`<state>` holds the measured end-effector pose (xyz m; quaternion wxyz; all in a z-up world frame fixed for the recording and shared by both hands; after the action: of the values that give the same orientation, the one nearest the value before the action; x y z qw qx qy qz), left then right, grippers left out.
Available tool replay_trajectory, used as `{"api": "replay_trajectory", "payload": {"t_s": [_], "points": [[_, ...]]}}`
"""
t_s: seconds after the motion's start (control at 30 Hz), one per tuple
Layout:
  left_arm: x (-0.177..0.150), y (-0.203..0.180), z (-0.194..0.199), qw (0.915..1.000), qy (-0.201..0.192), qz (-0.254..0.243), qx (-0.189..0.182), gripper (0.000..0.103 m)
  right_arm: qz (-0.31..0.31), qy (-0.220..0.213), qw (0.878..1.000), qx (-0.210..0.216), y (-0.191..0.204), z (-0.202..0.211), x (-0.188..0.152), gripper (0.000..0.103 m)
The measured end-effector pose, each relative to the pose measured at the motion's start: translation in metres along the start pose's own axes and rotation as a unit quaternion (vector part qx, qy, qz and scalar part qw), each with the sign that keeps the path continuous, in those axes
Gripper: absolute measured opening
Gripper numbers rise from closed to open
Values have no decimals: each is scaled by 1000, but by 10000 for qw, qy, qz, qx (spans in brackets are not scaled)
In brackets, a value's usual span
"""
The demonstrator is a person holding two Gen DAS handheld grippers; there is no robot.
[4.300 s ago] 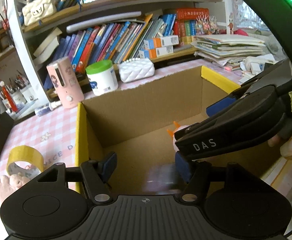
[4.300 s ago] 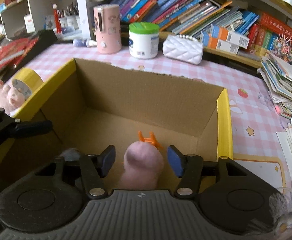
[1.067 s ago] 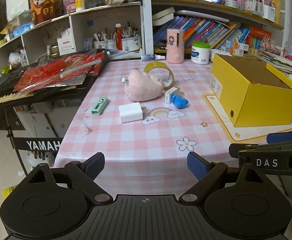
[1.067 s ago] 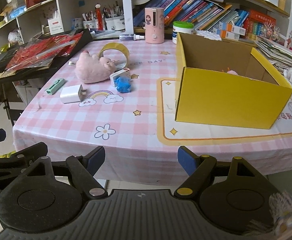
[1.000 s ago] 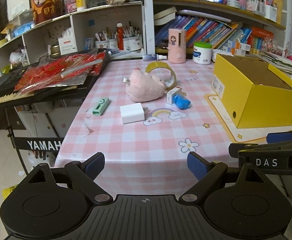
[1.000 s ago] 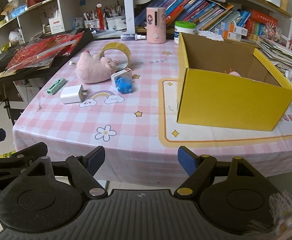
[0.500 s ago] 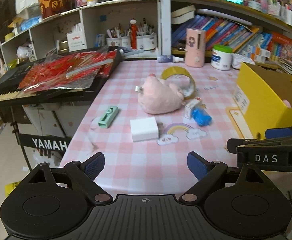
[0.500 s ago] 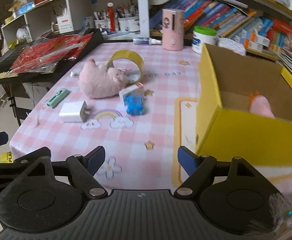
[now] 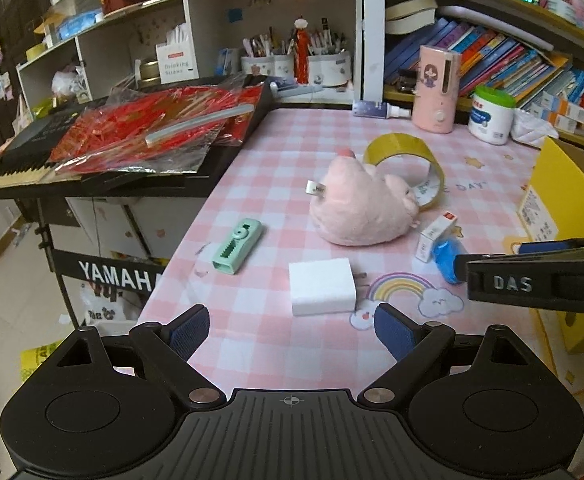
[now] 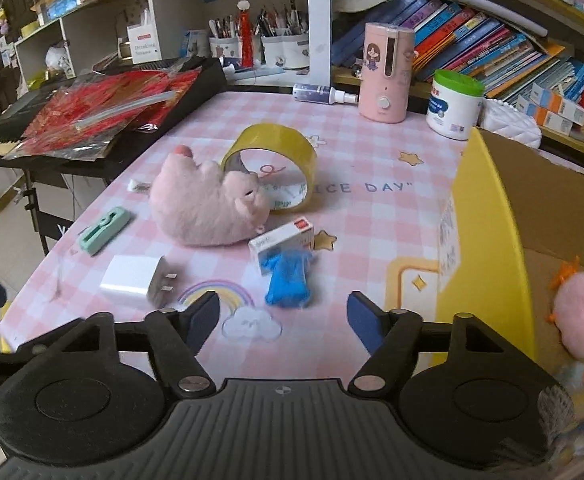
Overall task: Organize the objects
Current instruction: 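Grasp the blue packet with the right tool while the left tool grasps the white charger plug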
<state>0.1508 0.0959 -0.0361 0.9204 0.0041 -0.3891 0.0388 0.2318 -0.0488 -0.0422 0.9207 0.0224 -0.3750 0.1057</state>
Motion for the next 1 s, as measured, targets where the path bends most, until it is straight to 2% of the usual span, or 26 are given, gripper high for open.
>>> {"api": "replay_trajectory", "payload": {"t_s": [0.17, 0.5, 0.57, 0.7, 0.77, 1.0], "points": [[8, -1, -16, 9999, 98, 20, 23, 92, -47, 285, 9996, 24, -1, -33, 12, 56], [16, -9, -56, 9992, 402, -39, -51, 91, 61, 645, 9978, 119, -2, -71, 18, 50], [16, -11, -63, 9988, 479, -64, -89, 91, 91, 718, 9972, 159, -3, -76, 18, 44], [18, -14, -77, 9981, 603, -79, -120, 90, 237, 679, 9972, 212, -4, -78, 19, 35], [18, -14, -83, 9978, 653, -79, -88, 90, 291, 662, 9971, 237, -5, -78, 20, 27], [20, -12, -95, 9971, 759, 31, -25, 87, 450, 414, 9975, 357, -5, -64, 25, 25]]}}
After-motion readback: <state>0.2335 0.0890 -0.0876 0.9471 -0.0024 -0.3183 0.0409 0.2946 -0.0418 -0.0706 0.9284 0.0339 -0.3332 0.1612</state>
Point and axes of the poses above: each gripper's, at about its wrist camera, not at the fingertips, and z roughly against the way its jaws point, y to its left, x to its top, the point moved 2 cm from there along -z, roughly the way its jaws point, and after that the axes turned 7 degrees about -x, right-handed, at the moved point
